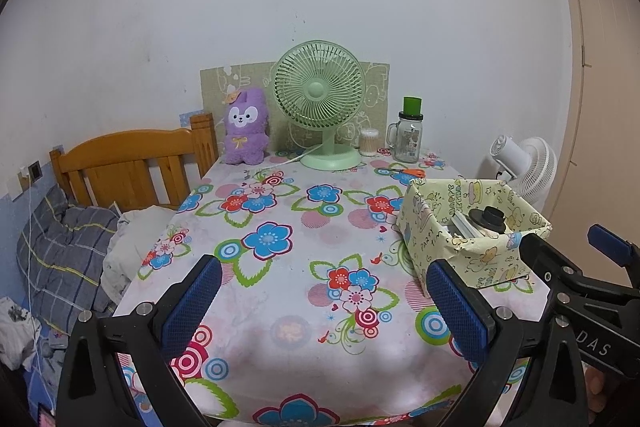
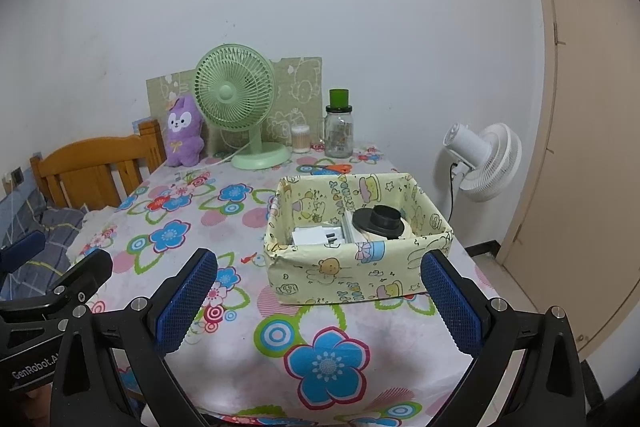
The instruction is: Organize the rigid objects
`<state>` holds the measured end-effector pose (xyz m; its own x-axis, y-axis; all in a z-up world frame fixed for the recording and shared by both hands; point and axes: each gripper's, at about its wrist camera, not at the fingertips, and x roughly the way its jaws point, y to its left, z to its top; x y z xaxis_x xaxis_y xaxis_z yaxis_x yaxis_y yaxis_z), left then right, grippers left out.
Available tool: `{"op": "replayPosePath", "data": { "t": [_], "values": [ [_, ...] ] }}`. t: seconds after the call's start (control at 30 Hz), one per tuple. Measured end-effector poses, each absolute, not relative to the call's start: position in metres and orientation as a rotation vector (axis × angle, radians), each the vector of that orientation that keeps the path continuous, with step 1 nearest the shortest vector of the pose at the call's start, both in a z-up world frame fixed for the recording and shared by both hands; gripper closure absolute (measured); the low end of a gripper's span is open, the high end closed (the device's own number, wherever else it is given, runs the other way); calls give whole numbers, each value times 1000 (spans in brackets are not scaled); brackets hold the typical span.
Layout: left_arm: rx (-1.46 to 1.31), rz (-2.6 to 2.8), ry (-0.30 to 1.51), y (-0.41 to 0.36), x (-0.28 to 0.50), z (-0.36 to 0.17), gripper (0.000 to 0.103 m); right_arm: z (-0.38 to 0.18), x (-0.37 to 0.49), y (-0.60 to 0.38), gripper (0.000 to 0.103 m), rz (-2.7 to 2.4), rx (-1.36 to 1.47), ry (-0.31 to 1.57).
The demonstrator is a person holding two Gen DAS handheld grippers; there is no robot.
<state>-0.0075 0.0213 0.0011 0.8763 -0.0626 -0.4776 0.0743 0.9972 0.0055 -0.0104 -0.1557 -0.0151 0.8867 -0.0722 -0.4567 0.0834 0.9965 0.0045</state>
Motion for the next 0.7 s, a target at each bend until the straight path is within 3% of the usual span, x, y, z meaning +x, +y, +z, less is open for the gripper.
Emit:
{"op": "replayPosePath", "data": {
  "t": [0.7],
  "values": [
    [12, -78, 516, 21, -3, -6, 0, -20, -6, -155, 0, -93, 24, 496]
  ]
}}
